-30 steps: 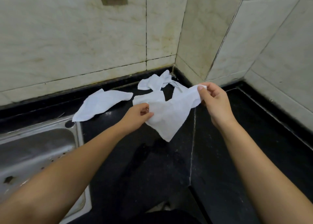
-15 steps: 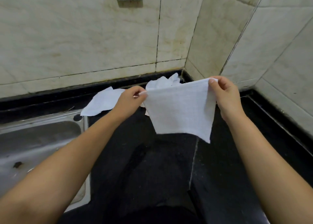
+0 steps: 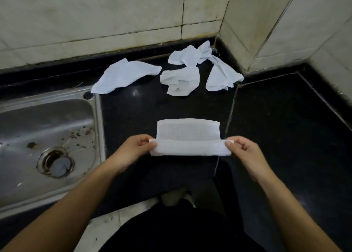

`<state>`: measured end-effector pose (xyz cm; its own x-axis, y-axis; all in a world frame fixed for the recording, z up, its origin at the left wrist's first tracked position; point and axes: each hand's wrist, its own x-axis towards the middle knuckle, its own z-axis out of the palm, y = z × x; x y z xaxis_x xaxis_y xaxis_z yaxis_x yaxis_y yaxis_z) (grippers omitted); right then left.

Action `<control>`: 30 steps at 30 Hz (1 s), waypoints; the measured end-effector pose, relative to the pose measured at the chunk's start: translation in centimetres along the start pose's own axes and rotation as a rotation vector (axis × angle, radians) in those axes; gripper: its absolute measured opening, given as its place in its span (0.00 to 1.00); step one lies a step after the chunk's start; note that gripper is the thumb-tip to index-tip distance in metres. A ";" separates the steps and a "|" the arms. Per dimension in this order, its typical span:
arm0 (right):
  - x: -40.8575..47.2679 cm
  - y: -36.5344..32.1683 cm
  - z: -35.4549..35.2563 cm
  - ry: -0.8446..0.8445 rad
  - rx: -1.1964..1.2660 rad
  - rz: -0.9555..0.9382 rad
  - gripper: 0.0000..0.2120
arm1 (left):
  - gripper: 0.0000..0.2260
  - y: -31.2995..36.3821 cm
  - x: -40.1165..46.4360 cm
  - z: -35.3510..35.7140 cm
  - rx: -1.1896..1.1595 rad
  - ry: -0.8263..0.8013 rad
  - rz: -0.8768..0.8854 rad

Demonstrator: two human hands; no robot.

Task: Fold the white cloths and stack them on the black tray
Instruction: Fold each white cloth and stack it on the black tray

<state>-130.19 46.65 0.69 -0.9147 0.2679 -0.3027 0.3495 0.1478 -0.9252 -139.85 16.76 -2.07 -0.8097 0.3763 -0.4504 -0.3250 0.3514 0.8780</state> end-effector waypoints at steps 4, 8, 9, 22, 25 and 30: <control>-0.8 1.9 0.0 -0.108 -0.082 0.134 0.06 | 0.07 -1.7 -1.2 0.9 0.088 -0.007 -0.111; 2.8 1.8 0.4 0.037 -0.143 0.126 0.06 | 0.04 -0.8 1.5 1.2 0.141 0.157 -0.016; 4.0 1.8 0.7 0.086 -0.174 0.129 0.06 | 0.03 -0.5 2.7 1.4 0.199 0.211 0.008; 9.2 2.5 4.2 0.190 -0.908 -0.011 0.17 | 0.18 -1.9 6.1 3.5 0.813 0.504 0.055; 10.2 0.6 7.8 -0.033 -0.963 -0.108 0.19 | 0.25 -3.3 4.0 4.0 0.870 0.481 0.080; 11.5 -1.1 15.8 -0.278 -1.147 -0.150 0.24 | 0.30 -4.8 2.8 4.3 1.020 0.463 0.051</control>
<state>-144.33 34.58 -5.41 -0.9250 -0.0195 -0.3794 0.0836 0.9638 -0.2532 -138.47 19.79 -8.27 -0.9834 0.1298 -0.1271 0.0942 0.9626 0.2541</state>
